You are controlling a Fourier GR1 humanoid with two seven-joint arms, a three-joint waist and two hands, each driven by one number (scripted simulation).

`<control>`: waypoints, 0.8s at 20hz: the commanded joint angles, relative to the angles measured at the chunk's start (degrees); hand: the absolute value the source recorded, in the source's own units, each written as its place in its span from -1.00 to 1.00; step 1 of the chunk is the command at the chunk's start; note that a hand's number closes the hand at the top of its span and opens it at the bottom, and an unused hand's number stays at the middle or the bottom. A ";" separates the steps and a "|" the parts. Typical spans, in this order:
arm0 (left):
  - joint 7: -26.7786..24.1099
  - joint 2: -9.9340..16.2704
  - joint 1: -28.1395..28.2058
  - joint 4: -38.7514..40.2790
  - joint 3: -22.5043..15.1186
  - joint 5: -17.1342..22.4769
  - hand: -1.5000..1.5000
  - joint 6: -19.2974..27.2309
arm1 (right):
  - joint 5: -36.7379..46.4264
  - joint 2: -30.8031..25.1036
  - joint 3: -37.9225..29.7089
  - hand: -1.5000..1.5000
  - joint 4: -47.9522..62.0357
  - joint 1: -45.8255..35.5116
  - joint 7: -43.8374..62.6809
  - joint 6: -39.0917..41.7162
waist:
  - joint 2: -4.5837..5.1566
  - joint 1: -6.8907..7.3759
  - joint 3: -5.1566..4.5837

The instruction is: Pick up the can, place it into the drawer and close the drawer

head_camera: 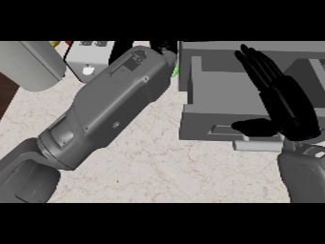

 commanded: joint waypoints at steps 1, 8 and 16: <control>2.04 3.89 1.33 -2.83 -0.15 -1.24 -1.00 -1.28 | 7.28 -1.74 2.60 -1.00 10.57 -4.57 -1.56 -3.78 | 0.02 0.46 0.01; 7.07 7.74 2.51 -8.03 -0.29 -3.60 -1.00 1.26 | 11.24 0.44 -0.69 -1.00 32.23 -12.63 -3.59 -16.59 | 0.10 0.38 0.07; 10.75 13.36 8.28 -18.39 -0.80 -5.99 -1.00 2.34 | 19.26 3.39 -0.58 -1.00 50.33 -18.84 -0.11 -29.34 | 0.11 1.18 0.06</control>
